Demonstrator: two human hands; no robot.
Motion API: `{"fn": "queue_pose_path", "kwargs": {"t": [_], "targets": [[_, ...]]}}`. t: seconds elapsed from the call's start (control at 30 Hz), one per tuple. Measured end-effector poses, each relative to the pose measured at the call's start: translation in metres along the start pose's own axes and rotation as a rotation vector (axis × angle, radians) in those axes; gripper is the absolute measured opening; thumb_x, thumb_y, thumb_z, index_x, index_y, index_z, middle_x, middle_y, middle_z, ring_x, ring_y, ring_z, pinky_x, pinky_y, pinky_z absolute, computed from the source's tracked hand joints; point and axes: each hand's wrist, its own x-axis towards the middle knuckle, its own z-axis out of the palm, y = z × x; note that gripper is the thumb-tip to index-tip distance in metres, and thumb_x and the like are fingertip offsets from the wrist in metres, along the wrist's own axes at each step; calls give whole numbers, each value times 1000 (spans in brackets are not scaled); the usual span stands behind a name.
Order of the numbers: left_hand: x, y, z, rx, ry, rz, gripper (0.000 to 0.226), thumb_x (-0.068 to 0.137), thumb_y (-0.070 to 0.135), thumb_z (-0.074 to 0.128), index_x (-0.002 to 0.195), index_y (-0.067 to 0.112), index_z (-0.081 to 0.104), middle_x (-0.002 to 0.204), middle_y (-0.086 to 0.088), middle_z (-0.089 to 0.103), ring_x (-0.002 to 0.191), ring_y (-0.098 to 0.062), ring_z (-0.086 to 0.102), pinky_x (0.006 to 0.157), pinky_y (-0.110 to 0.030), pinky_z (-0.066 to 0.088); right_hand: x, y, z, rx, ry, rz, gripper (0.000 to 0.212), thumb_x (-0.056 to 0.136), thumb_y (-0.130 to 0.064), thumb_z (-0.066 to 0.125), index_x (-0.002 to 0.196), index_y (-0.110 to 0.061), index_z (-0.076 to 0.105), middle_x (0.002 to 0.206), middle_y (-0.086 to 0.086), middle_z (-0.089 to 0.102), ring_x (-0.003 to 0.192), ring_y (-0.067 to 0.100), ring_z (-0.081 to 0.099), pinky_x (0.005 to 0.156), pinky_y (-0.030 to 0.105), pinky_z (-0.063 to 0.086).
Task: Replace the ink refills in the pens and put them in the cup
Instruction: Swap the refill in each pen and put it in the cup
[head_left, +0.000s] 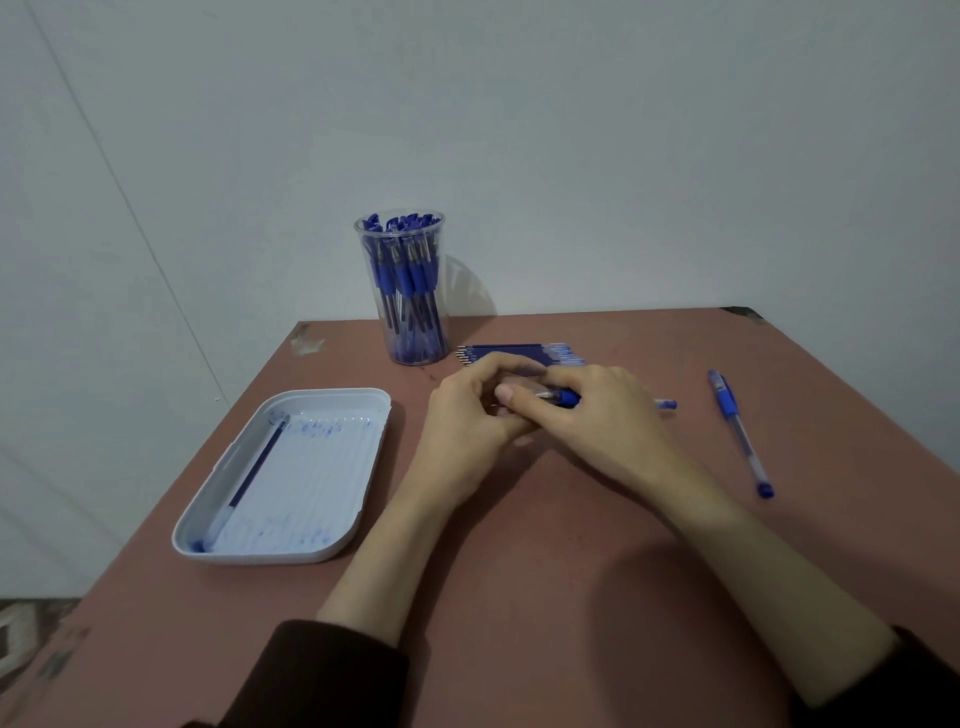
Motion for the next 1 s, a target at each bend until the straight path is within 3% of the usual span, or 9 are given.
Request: {"fn": "queue_pose_path", "kwargs": {"t": [0.07,0.17,0.3,0.53,0.67,0.83,0.9,1.0], "targets": [[0,1,1,-51,-7,-7,37,72,-6,74,95,21,66,82,6,73,83,-9,70,73,-22,55,0,-1,-1,5,32,-15,42,79,-66,48,86,-31,71,66,-11,65,67,4,58,63,25,38],[0,2,0,-73,-4,-26,37,72,-8,73,97,18,66,76,6,68,73,-6,66,67,-21,54,0,-2,-4,43,71,-19,37,79,-61,52,100,-36,69,81,-12,70,80,5,61,74,25,45],[2,0,-1,-63,46,-36,34,75,-9,71,92,20,65,76,2,65,68,-1,60,62,-18,53,0,-2,-5,-28,100,-42,33,80,-54,57,107,-36,66,80,-7,70,81,12,63,75,26,43],[3,-5,-2,-48,108,-32,28,78,-4,71,91,19,65,76,2,65,69,-4,61,63,-24,56,2,0,-2,-27,90,-62,32,82,-53,56,108,-37,65,64,-17,55,71,7,55,65,20,34],[4,-8,-4,82,213,3,24,83,3,67,91,25,65,81,8,68,75,-2,65,73,-25,55,5,4,2,30,100,-80,41,81,-68,49,99,-35,68,79,-13,66,78,8,58,70,28,43],[16,6,-23,152,395,65,30,83,-4,56,98,21,65,89,8,68,83,-6,65,80,-28,54,25,-4,-2,191,147,-167,20,97,-33,49,101,-23,66,77,-13,62,71,9,57,66,30,40],[29,15,-42,213,451,85,35,81,0,60,110,19,61,96,8,63,89,-9,61,84,-29,52,39,-17,-7,245,140,-196,16,97,-26,51,103,-20,64,72,-12,59,64,4,52,64,31,40],[54,21,-75,305,484,-21,56,79,8,69,130,19,48,118,-2,54,102,-13,52,77,-20,44,66,-46,-22,268,206,-272,15,97,-23,51,108,-17,60,73,-9,64,60,-3,52,63,25,40]]}}
